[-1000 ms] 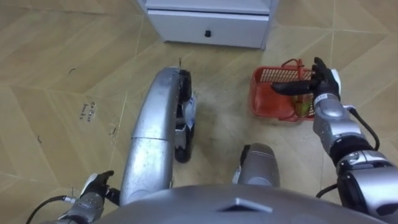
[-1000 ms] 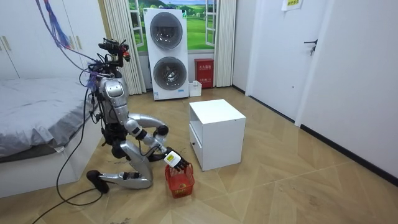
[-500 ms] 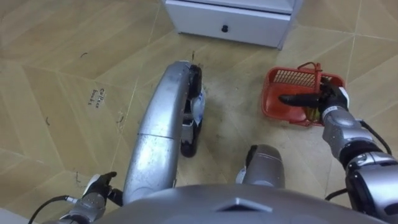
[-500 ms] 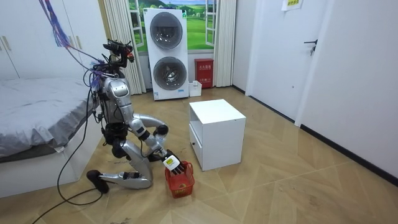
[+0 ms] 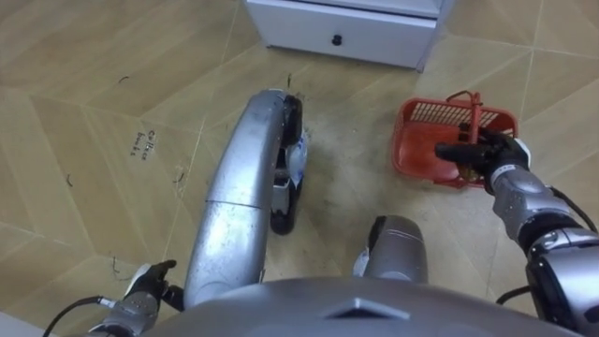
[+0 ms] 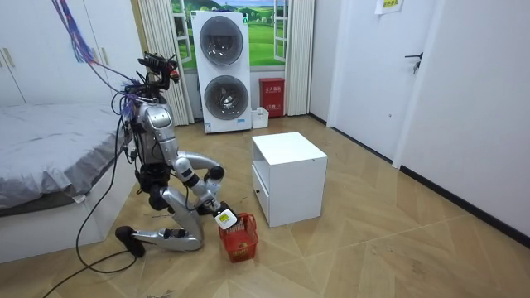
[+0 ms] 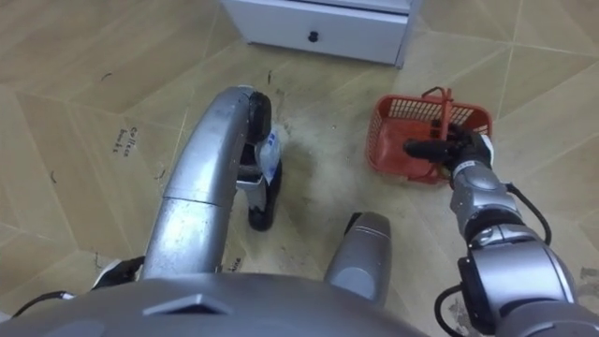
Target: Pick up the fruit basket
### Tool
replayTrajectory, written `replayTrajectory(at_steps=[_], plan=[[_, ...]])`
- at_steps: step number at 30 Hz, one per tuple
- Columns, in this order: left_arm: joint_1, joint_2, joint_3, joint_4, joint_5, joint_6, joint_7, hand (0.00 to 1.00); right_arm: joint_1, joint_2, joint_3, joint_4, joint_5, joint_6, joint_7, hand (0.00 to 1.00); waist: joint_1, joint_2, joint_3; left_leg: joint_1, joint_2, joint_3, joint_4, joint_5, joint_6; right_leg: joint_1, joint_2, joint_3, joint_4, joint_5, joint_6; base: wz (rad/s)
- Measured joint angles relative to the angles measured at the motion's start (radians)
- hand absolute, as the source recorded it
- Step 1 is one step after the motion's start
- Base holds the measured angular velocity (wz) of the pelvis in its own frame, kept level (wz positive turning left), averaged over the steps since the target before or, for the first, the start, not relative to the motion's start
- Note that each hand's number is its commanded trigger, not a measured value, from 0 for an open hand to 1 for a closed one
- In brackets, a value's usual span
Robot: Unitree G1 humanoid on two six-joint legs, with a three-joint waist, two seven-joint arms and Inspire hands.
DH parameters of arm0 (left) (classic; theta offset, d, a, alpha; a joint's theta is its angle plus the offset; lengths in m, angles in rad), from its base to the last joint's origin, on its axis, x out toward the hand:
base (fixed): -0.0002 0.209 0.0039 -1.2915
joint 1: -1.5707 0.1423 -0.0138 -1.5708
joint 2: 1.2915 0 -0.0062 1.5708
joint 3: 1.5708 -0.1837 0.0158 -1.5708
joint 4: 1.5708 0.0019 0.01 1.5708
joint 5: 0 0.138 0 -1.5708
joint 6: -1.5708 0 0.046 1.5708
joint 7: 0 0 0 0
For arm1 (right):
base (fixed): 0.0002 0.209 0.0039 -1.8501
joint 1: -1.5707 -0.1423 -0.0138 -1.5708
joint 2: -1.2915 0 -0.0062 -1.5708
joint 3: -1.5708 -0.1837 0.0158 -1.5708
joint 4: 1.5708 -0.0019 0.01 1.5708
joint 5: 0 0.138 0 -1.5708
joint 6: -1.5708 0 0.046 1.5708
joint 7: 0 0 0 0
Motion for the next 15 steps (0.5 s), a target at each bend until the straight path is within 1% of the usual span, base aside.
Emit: replayTrajectory(at_steps=[3,7,12,15], plan=[[0.001,0.002,-0.003,0.0,-0.031,0.0,-0.01,0.0,0.0,0.003,0.009,0.001,0.011,0.0,-0.001,1.0,0.0,-0.003,0.0015,0.0,0.0,0.0,0.0,0.0,0.0,-0.001,0.001,0.0,0.001,0.0,0.0,0.0],[0.002,0.002,-0.01,0.0,-0.035,0.001,-0.014,0.0,0.0,0.003,0.037,0.002,0.024,0.0,0.0,1.0,0.0,-0.006,0.0029,0.0,0.001,-0.001,0.0,0.0,0.0,-0.001,0.001,0.001,0.001,0.0,0.0,0.0],[0.003,0.005,-0.02,0.0,-0.056,0.002,-0.016,0.0,0.0,0.003,0.042,0.009,0.03,0.001,0.004,1.0,0.0,-0.009,0.0039,0.0,0.002,-0.001,0.002,0.0,0.0,0.0,0.002,0.002,0.001,0.0,0.0,0.0],[0.005,0.007,-0.022,0.0,-0.056,0.003,-0.021,0.0,0.002,0.004,0.047,0.009,0.042,0.016,0.003,1.0,-0.001,-0.011,0.0038,0.0,0.001,-0.001,0.003,0.0,0.0,0.0,0.002,0.002,0.003,0.0,0.0,0.0]])
